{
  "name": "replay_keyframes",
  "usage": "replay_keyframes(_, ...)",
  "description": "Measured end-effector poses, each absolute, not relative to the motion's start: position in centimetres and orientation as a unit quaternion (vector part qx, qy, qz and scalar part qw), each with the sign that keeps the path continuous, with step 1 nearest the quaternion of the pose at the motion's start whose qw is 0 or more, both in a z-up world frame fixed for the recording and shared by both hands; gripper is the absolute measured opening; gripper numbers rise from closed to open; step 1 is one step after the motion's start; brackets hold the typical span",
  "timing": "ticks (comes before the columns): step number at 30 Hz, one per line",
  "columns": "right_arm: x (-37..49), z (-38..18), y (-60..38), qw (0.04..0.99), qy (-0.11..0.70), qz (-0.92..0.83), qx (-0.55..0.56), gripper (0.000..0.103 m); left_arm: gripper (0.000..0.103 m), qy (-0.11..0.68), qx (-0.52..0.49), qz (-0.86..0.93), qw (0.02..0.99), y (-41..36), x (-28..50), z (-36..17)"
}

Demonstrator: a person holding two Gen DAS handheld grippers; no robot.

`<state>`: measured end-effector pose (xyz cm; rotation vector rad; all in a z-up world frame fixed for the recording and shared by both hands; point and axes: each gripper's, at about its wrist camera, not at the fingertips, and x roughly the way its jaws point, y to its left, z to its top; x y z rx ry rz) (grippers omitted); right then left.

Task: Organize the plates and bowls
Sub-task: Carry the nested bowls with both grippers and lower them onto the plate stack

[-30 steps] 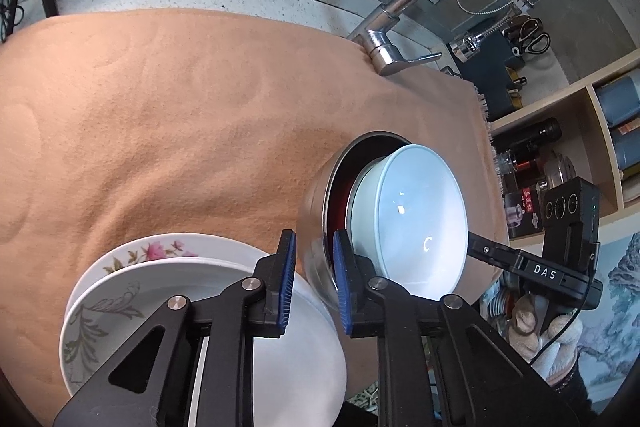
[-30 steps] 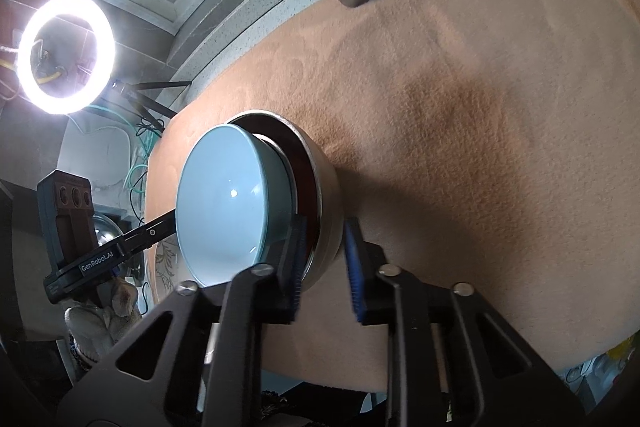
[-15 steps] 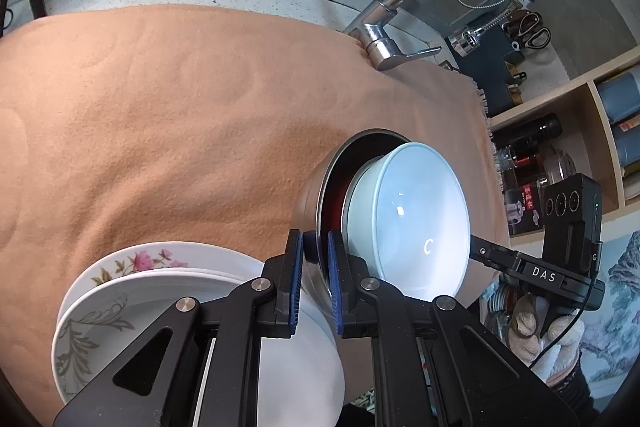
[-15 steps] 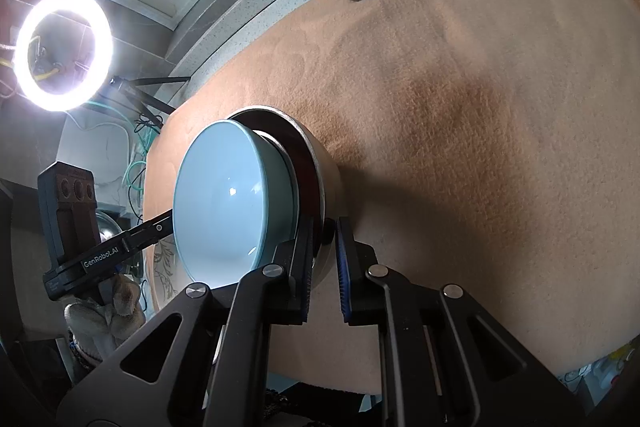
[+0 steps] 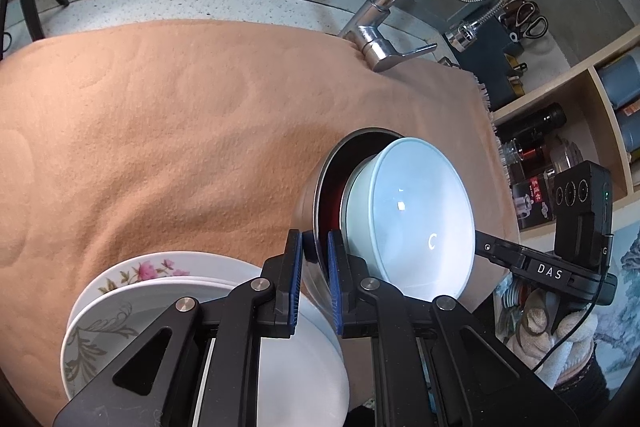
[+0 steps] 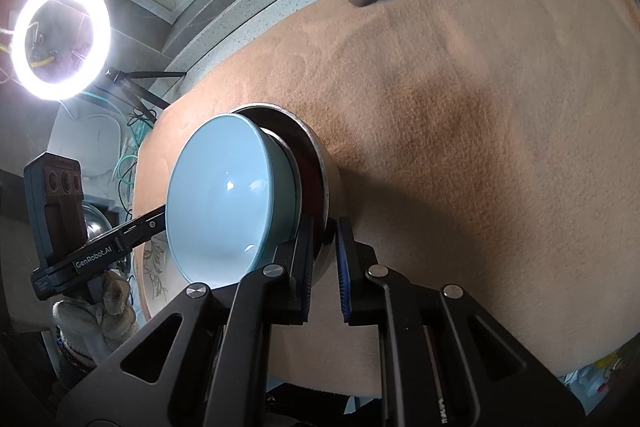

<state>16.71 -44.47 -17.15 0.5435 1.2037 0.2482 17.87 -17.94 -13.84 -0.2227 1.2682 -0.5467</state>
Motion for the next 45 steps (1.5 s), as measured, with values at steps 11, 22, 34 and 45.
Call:
replay_keyframes(11, 16.6, -15.8, -44.6, 0.793, 0.548, 0.112, 0.241, 0.011, 0.011, 0.573, -0.109, -0.259, 0.770, -17.6, 17.6, -12.8)
replay_keyframes(22, 16.1, -12.3, -42.8, 0.805, 0.532, 0.129, 0.227, 0.011, 0.011, 0.549, -0.126, -0.261, 0.784, -15.1, 16.6, -9.8)
replay_keyframes(34, 14.9, -10.2, -36.9, 0.808, 0.526, 0.165, 0.207, 0.011, 0.011, 0.541, -0.142, -0.240, 0.793, -9.8, 14.4, -8.5)
replay_keyframes(45, 13.2, -11.4, -32.2, 0.796, 0.543, 0.181, 0.198, 0.011, 0.011, 0.556, -0.150, -0.221, 0.787, -5.7, 12.0, -9.7)
